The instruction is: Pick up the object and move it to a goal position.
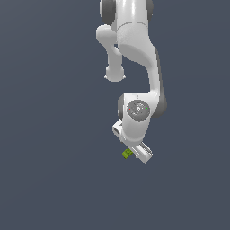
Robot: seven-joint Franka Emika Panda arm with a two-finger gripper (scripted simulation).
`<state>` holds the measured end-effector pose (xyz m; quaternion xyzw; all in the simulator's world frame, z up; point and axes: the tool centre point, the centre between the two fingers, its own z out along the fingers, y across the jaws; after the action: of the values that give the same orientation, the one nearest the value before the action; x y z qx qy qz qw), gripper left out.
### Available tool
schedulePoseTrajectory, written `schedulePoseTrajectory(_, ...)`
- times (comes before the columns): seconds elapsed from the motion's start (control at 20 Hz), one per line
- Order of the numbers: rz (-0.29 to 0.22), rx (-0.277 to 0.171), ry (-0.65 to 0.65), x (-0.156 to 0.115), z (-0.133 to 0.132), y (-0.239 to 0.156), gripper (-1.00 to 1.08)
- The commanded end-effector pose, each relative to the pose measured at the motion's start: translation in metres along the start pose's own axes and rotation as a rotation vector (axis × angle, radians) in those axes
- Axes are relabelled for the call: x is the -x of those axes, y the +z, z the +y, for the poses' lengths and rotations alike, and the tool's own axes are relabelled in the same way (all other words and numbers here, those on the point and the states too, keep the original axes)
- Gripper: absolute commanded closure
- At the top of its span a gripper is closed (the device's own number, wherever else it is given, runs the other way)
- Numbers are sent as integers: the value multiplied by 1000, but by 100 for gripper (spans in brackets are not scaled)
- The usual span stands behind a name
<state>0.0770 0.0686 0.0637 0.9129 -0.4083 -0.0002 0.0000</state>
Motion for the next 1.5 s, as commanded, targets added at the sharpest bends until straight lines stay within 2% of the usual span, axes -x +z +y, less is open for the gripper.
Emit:
schedulePoseTrajectory(0.0, 0, 0, 10, 0, -1, 1, -92)
schedulePoseTrajectory(0.3, 0, 0, 7, 0, -1, 7, -92)
schedulePoseTrajectory(0.75, 0, 0, 11, 1, 0, 48, -92)
schedulePoseTrajectory(1.0, 0, 0, 11, 0, -1, 51, -92)
schedulePoseTrajectory(1.05, 0, 0, 11, 0, -1, 51, 108)
schedulePoseTrajectory(1.45, 0, 0, 11, 0, -1, 51, 108)
